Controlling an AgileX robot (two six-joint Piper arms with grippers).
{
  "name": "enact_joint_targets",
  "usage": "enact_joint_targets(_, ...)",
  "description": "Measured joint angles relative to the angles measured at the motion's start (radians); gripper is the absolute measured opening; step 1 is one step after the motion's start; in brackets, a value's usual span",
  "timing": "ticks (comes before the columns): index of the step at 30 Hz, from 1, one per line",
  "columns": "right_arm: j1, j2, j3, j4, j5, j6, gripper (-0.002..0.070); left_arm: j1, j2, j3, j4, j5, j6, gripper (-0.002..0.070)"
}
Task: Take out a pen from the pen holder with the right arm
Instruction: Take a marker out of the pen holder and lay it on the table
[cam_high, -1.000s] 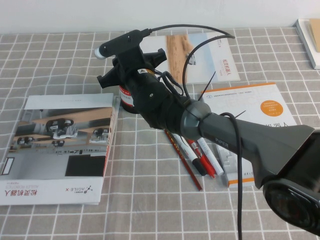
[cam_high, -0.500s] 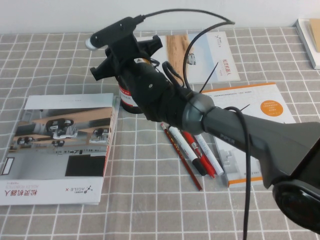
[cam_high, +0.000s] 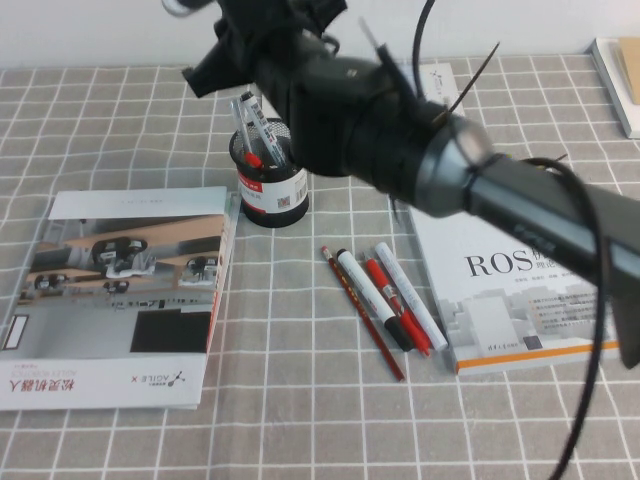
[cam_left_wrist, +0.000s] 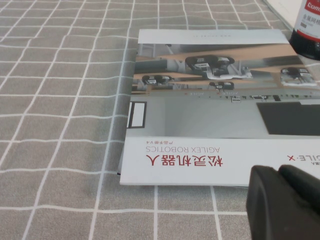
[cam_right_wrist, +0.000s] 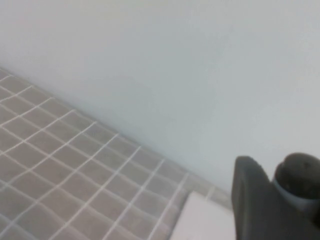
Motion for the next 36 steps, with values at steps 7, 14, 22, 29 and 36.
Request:
enact_joint_targets(7,0.002,-0.11,0.0,0.01,-0.02,-0.102,0.0095,0.0,0.0,0.0,0.0,0.0,0.0,-0.0005)
enact_joint_targets(14,0.035,-0.214,0.205,0.009,0.328,0.045,0.0095,0.0,0.0,0.0,0.0,0.0,0.0,-0.0005)
enact_joint_targets(22,0.002,-0.223,0.26,-0.385,0.774,0.687,0.0095,0.0,0.0,0.0,0.0,0.0,0.0,-0.0005)
enact_joint_targets(29,-0.038,-0.224,0.26,-0.919,1.046,1.294,0.0095,0.0,0.0,0.0,0.0,0.0,0.0,-0.0005)
enact_joint_targets(36,-0.058,-0.224,0.26,-1.269,1.205,1.65,0.0095,0.0,0.0,0.0,0.0,0.0,0.0,-0.0005)
